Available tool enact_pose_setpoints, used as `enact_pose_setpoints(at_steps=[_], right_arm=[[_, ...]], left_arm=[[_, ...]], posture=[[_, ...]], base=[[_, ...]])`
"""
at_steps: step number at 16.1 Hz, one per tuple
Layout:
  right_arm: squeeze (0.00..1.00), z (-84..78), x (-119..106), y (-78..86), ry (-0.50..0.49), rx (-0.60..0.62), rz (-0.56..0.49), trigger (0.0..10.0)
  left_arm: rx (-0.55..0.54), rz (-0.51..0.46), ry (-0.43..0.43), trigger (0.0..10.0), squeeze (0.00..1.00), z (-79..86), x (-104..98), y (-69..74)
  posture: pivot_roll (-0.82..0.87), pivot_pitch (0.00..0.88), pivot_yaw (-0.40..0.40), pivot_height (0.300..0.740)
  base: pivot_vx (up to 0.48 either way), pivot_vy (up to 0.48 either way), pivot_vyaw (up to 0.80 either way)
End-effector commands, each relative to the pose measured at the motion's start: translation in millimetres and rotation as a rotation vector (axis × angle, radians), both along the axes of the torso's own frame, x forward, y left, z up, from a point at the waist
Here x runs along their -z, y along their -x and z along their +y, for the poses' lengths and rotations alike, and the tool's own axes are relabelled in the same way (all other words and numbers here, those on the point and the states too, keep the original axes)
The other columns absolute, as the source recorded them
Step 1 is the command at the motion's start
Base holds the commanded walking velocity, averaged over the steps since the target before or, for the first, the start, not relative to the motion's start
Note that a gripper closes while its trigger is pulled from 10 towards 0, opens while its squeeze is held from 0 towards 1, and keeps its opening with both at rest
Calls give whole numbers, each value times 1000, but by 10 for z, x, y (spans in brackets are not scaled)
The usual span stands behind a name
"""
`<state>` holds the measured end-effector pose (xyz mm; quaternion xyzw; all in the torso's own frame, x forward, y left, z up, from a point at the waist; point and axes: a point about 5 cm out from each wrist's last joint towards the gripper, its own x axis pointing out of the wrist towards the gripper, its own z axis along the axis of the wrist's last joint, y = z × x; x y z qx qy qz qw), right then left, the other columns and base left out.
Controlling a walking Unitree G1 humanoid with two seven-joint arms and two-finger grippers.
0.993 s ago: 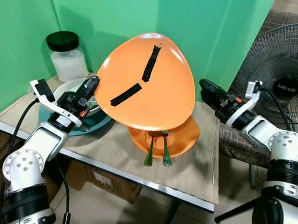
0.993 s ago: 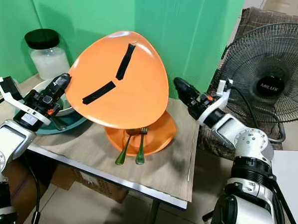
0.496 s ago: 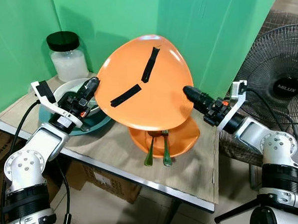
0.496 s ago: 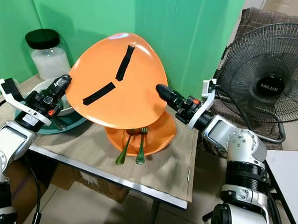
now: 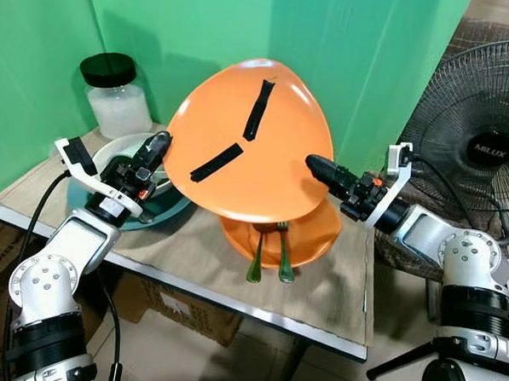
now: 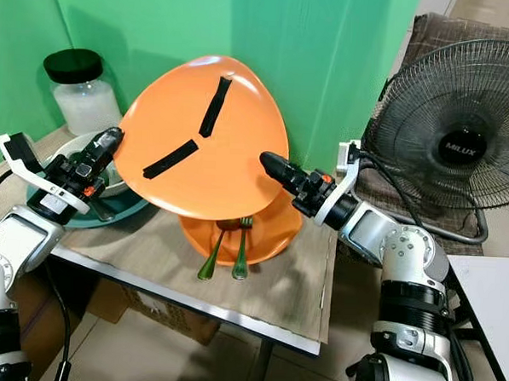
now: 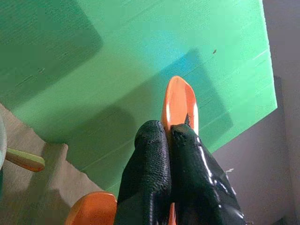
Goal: Setting the table
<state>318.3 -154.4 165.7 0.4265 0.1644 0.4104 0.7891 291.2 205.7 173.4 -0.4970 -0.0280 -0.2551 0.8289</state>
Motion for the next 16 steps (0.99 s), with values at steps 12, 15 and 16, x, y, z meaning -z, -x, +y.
enact_pose_setpoints(at_steps=[12, 15, 16], right_arm=[[0, 8, 14, 50, -9, 0, 13, 0], [0, 0, 3, 57, -36, 7, 11, 0], [0, -1, 2, 60, -40, 9, 10, 0]], left_arm=[[21, -68, -49, 2627, 0, -43, -138, -34], [45, -33, -72, 10000, 141, -66, -113, -59], [43, -39, -68, 10000, 1000, -60, -124, -58]], posture=[[-79, 0, 10, 740], [-79, 0, 16, 740], [-79, 0, 18, 740]], base=[[0, 0, 0], [0, 0, 0], [0, 0, 0]])
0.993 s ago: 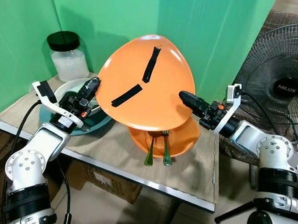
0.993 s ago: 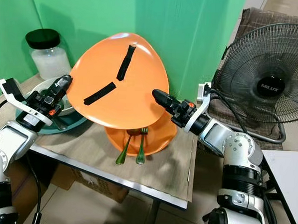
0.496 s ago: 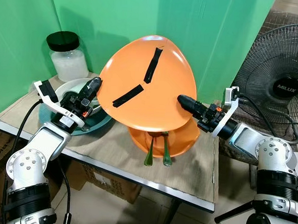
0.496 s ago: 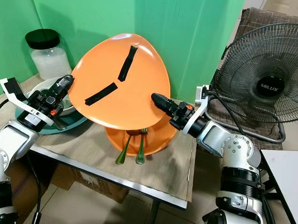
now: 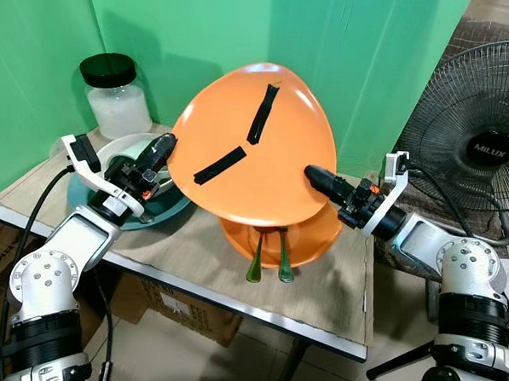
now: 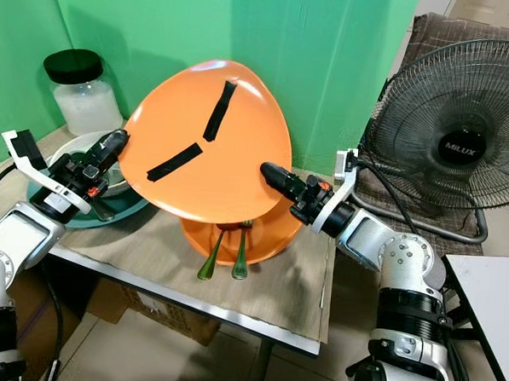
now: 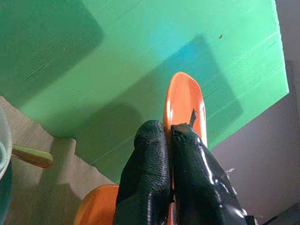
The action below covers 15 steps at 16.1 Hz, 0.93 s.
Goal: Setting the table
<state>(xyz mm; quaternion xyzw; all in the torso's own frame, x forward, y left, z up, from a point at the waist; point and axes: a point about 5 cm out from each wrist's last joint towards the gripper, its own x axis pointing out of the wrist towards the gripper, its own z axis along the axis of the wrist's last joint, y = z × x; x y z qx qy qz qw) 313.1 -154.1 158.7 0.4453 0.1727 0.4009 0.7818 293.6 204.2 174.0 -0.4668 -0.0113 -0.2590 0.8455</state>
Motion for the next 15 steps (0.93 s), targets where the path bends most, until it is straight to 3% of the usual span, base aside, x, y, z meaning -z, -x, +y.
enact_pose_setpoints(at_steps=[1, 3, 4, 7, 10, 12, 13, 14, 15], right_arm=[[0, -14, -68, 7, -21, 11, -30, 0], [0, -30, -68, 6, -31, 23, -29, 0], [0, -70, -70, -15, -28, 76, -43, 0], [0, -171, -151, -24, -73, 185, -94, 0], [0, -258, -228, 47, -63, 231, -142, 0], [0, -305, -388, 200, 47, 278, -244, 0], [0, -278, -436, 288, 116, 284, -294, 706], [0, -238, -470, 378, 156, 287, -348, 9647], [0, -173, -532, 504, 158, 331, -405, 10000]], left_arm=[[20, -64, 10, 10000, 1000, -20, -139, -33], [-1, -87, -6, 10000, 1000, 15, -166, -28], [-27, -152, -34, 10000, 0, 77, -251, 23], [-80, -245, -46, 10000, 0, 253, -426, 166], [-73, -249, -144, 10000, 0, 297, -492, 261], [-96, -246, -526, 10000, 0, 67, -547, 310], [-135, -236, -674, 10000, 0, -19, -540, 301], [-163, -245, -786, 10000, 0, -99, -528, 302], [-197, -256, -811, 10000, 0, -224, -515, 354]], posture=[[-78, 0, 19, 740], [-76, 0, 21, 740], [-74, 0, 25, 740], [-71, 0, 33, 740], [-70, 0, 37, 740], [-68, 0, 40, 740], [-71, 0, 44, 740], [-69, 0, 48, 740], [-72, 0, 52, 740]], base=[[0, 0, 0], [0, 0, 0], [0, 0, 0], [0, 0, 0], [0, 0, 0], [0, 0, 0], [0, 0, 0], [0, 0, 0], [0, 0, 0]])
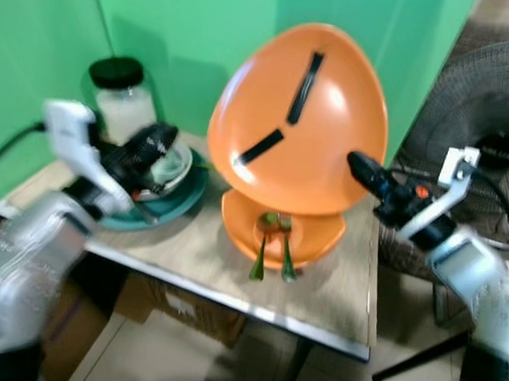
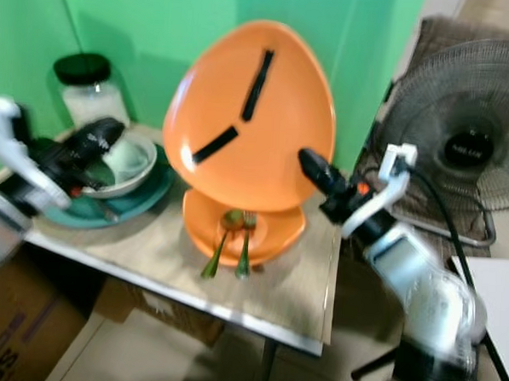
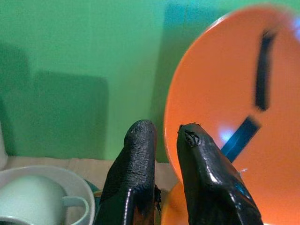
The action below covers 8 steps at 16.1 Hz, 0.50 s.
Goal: Setting the table
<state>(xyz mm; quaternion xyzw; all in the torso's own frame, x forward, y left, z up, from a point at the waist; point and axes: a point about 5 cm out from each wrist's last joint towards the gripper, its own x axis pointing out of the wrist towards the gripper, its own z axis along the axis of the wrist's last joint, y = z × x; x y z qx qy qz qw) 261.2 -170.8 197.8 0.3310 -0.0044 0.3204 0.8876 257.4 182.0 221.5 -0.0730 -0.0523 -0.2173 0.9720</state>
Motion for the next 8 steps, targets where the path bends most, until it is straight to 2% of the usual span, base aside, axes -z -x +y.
enact_pose_setpoints(at_steps=[1, 2, 4, 5, 6, 7, 8], right_arm=[[0, 27, -226, 68, 9, 54, -130, 10000], [0, 58, -282, 119, 30, 107, -156, 10000], [0, 111, -336, 199, 95, 162, -194, 10000], [0, 147, -357, 236, 151, 187, -219, 10000], [0, 213, -345, 280, 262, 210, -266, 10000], [0, 266, -314, 328, 327, 239, -295, 10000], [0, 283, -301, 342, 333, 269, -301, 10000]], left_arm=[[-37, -32, -31, 10000, 0, -70, -30, 41], [-76, -72, -105, 10000, 0, -118, -25, 77], [-152, -115, -159, 10000, 0, -182, -15, 109], [-176, -131, -159, 10000, 0, -209, -22, 124], [-210, -153, -165, 10000, 0, -185, -29, 136], [-274, -156, -168, 10000, 0, -116, -10, 140], [-317, -157, -189, 10000, 0, -69, 3, 134]], posture=[[-77, 0, 55, 740], [-82, 0, 57, 740], [-84, 0, 57, 740], [-84, 0, 55, 740], [-88, 0, 55, 740], [-87, 0, 52, 740], [-82, 0, 48, 740]], base=[[0, 0, 0], [0, 0, 0], [0, 0, 0], [0, 0, -569], [0, 0, -800], [0, 0, -800], [0, 0, -800]])
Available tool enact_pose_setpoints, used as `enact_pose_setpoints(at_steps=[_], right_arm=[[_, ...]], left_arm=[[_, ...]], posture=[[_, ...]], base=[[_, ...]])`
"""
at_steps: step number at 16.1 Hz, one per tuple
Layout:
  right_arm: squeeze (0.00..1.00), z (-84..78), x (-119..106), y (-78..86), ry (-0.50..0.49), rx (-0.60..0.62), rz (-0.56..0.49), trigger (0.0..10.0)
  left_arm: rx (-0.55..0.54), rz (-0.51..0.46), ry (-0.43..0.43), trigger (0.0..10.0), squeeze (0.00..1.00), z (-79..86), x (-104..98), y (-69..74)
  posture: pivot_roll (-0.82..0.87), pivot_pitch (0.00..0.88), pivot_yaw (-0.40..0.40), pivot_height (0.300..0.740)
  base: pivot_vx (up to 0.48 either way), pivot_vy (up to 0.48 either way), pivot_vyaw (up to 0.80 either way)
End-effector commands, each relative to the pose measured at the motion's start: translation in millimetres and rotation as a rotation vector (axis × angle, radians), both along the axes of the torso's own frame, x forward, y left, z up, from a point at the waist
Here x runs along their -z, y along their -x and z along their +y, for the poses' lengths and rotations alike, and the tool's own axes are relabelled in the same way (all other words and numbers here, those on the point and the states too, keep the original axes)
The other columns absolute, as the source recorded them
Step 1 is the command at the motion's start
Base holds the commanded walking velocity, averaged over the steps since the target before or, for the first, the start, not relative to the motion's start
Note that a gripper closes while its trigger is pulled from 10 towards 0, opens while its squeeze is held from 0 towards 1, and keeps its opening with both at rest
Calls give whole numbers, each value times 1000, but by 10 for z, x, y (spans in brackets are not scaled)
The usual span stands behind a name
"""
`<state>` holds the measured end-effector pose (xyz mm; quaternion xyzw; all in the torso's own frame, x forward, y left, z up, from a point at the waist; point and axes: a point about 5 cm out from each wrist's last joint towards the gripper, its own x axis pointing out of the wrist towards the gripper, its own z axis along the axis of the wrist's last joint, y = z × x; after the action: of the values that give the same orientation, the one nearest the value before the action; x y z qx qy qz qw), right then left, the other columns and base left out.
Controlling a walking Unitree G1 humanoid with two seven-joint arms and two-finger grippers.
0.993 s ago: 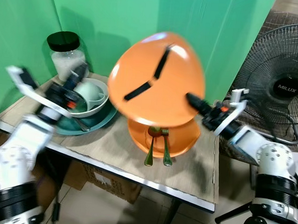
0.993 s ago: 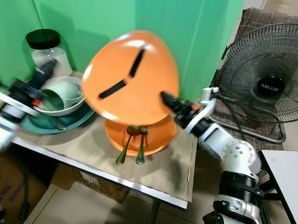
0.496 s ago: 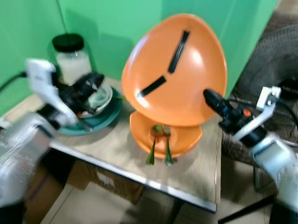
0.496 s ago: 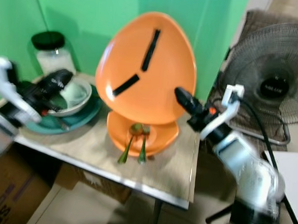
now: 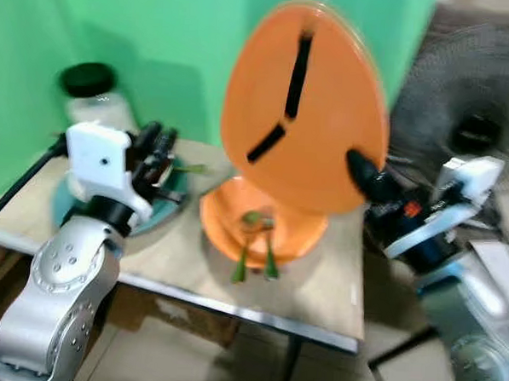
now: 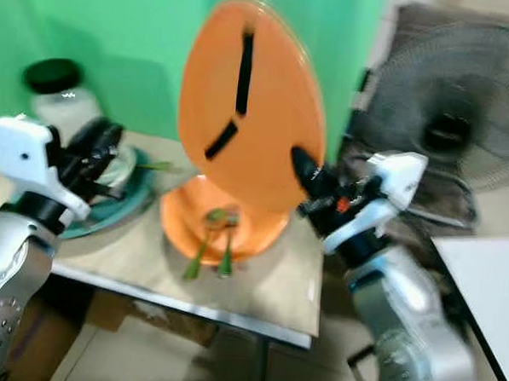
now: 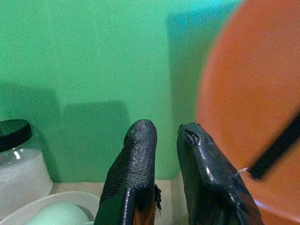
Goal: Setting the table
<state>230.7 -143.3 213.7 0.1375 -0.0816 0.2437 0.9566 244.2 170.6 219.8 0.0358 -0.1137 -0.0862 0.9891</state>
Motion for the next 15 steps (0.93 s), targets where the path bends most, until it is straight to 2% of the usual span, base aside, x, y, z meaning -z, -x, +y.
enact_pose_setpoints(at_steps=[1, 6, 8, 15], right_arm=[[0, 17, -142, 36, -9, 44, -101, 10000], [0, 65, -156, -6, -35, 111, -133, 10000], [0, 68, -143, -15, -37, 137, -130, 10000], [0, 96, -171, -64, -54, 164, -129, 10000]], left_arm=[[-60, -21, -30, 10000, 0, 74, -19, -6], [-85, -35, -17, 10000, 0, 36, -25, -19], [-90, -17, -37, 10000, 0, 27, 24, 12], [-115, -12, 29, 10000, 0, -30, 17, 34]], posture=[[-79, 0, 43, 740], [-70, 0, 39, 740], [-61, 0, 36, 740], [-47, 0, 24, 740]], base=[[0, 0, -800], [0, 0, -800], [0, 0, -800], [0, 0, -800]])
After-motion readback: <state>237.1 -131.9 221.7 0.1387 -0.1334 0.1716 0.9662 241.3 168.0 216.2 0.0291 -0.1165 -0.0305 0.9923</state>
